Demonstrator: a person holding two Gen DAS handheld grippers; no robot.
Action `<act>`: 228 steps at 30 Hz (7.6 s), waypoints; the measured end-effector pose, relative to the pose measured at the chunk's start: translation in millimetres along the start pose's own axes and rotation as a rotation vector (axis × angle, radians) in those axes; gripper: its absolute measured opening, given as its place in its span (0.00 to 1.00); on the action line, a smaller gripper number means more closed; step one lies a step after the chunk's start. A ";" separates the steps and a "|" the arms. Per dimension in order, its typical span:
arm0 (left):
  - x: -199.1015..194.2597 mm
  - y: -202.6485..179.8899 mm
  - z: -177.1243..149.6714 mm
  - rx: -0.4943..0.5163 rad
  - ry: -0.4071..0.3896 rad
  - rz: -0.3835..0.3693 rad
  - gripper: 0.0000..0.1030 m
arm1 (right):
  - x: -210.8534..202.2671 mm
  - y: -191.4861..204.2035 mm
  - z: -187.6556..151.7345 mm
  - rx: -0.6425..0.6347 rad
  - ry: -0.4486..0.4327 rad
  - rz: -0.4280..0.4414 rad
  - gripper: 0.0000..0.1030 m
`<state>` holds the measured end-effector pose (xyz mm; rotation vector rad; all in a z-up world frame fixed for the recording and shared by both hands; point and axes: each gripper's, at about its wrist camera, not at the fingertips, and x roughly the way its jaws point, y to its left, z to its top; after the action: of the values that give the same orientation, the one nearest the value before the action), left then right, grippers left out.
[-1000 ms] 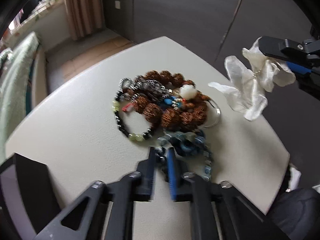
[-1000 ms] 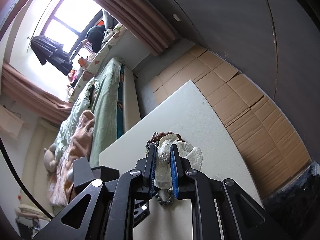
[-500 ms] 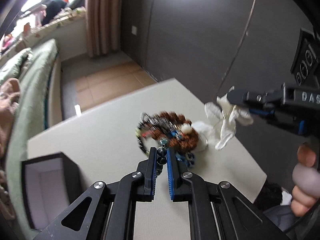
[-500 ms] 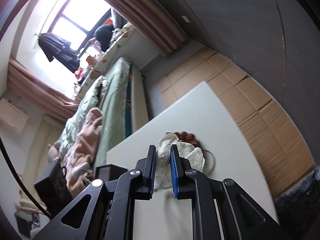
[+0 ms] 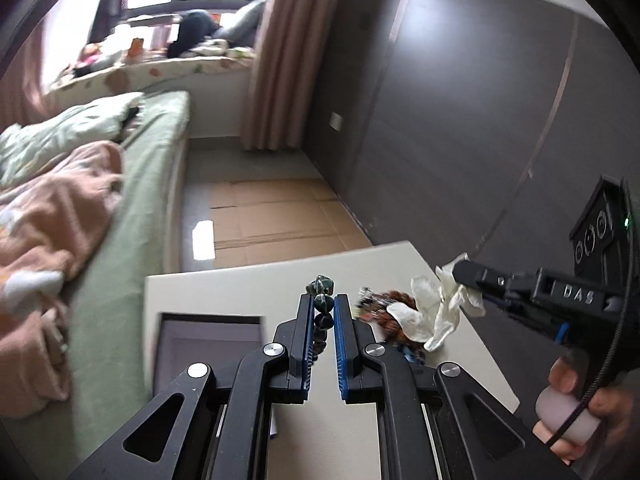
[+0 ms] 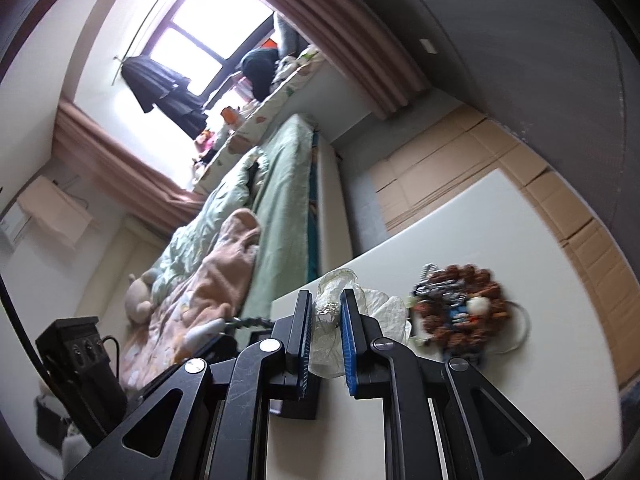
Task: Organize jewelry
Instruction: 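Lower the bracelet and pouch into the black box and open both tools, then move both tools back to the jewelry pile, then grasp the silver chain in the pile with the left tool, then grasp the brown seed-bead bracelet with the right tool and lift it, then carry the chain and brown bracelet into the black box and open both tools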
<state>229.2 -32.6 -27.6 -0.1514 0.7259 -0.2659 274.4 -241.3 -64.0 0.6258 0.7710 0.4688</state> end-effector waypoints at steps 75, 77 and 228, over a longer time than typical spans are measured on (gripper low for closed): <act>62.1 -24.6 29.6 -0.046 0.186 0.009 0.93 | -49.7 -57.2 20.8 0.002 0.014 -0.407 1.00; 76.3 -25.2 31.7 -0.051 0.213 -0.003 0.89 | -44.1 -66.5 21.6 0.007 0.026 -0.445 1.00; -105.9 61.4 99.7 -0.142 -0.136 0.139 0.00 | 33.2 -2.2 -5.6 -0.005 0.144 0.079 0.20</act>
<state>231.8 61.4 99.2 -0.2501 0.6166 -0.0701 291.5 -221.1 -84.9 0.6246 0.8835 0.5931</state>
